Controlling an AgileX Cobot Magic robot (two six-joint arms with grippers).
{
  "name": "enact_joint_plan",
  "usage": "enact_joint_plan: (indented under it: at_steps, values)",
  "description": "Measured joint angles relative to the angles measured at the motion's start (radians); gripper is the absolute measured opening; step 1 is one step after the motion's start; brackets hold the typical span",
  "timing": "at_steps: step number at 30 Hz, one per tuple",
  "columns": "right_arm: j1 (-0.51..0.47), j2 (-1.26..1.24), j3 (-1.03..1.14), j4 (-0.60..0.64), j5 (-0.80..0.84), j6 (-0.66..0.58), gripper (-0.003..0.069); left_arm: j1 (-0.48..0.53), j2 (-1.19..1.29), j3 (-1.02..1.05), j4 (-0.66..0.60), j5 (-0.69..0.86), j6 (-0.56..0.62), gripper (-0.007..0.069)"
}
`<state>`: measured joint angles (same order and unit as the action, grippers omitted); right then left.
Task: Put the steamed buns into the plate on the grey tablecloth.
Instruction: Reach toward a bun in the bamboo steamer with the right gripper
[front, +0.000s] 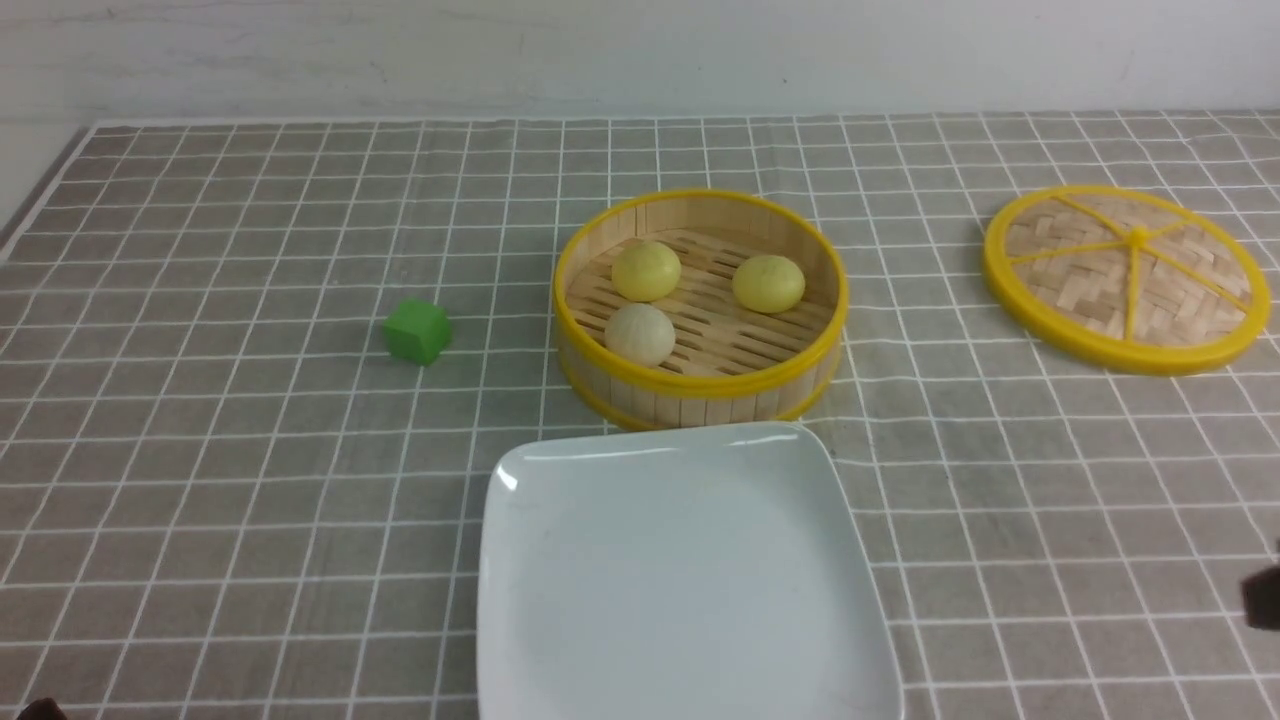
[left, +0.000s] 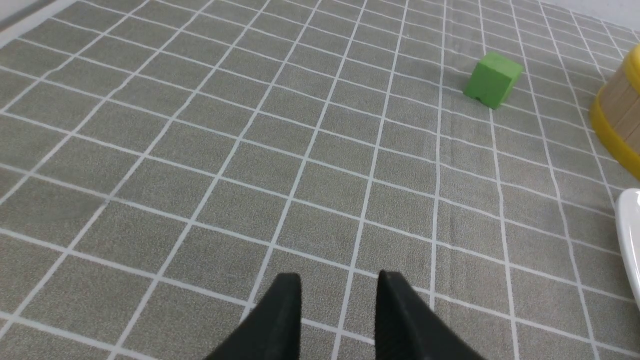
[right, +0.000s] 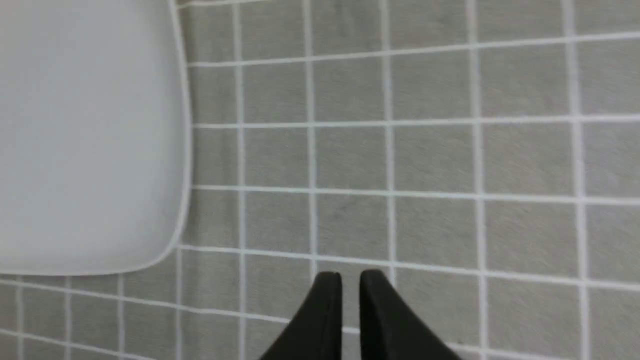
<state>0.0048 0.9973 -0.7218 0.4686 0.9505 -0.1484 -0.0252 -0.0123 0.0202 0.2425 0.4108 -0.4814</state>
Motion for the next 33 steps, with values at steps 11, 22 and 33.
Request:
enact_joint_plan:
  at_steps: [11,22,33]
  values:
    - [0.218,0.439,-0.401,0.152,-0.146,-0.199,0.0295,0.0,0.0,0.0,0.0,0.0,0.0,0.024]
    - [0.368,0.89,-0.933,-0.126,-0.139,-0.125,0.0362,0.0,0.0,0.0,0.0,0.0,0.0,0.024]
    - [0.379,1.198,-1.188,-0.293,-0.216,-0.122,0.0418,0.0,0.0,0.0,0.0,0.0,0.0,0.024]
